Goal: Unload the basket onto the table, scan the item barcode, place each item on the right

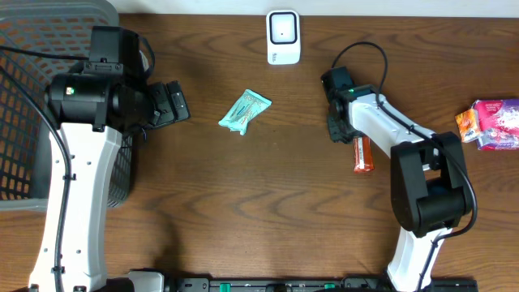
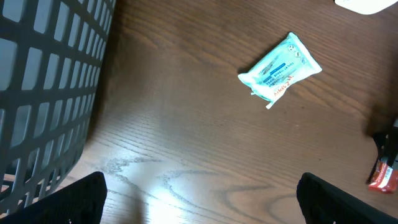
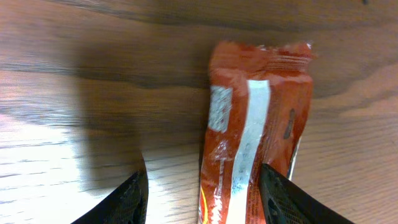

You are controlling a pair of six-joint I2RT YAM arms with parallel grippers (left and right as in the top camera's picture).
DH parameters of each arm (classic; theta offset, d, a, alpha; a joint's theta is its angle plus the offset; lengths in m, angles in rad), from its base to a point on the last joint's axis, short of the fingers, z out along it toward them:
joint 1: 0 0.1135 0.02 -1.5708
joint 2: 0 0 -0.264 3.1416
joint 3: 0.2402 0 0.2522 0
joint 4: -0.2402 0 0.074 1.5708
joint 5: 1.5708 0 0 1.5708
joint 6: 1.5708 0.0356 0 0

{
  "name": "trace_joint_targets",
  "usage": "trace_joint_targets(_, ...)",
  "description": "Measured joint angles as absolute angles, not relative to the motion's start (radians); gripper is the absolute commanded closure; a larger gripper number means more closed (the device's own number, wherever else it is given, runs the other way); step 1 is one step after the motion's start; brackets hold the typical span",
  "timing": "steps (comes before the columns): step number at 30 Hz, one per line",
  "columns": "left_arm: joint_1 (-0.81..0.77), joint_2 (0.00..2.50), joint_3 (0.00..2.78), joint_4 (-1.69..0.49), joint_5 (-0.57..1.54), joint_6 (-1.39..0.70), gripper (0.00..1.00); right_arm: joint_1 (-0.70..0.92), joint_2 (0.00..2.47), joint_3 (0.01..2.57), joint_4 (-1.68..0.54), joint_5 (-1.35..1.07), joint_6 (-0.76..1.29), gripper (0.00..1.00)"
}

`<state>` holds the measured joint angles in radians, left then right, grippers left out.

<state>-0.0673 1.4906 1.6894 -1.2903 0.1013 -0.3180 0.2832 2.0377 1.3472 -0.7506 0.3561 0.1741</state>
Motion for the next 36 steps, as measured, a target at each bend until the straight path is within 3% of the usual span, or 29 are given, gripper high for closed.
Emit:
trace_joint_targets(10,-0.067,1.491,1.689,-1.29,0.102,-0.318,0.02,0.249,2.028,1.34,-0.762,0.302,0.174,0.45)
trace_joint_targets(19,-0.067,1.491,1.689,-1.291,0.101,-0.318,0.02,0.222,2.056,1.479,-1.01,0.274,0.227,0.4)
trace_joint_targets(21,-0.067,1.491,1.689,-1.291,0.102,-0.318,0.02,0.212,2.056,1.529,-1.042,0.272,0.238,0.37)
trace_joint_targets(25,-0.067,1.491,1.689,-1.29,0.101,-0.318,0.02,0.18,2.056,1.572,-1.101,0.265,0.272,0.2)
trace_joint_targets(36,-0.067,1.491,1.689,-1.29,0.102,-0.318,0.02,-0.01,2.056,1.494,-1.118,0.017,0.239,0.25)
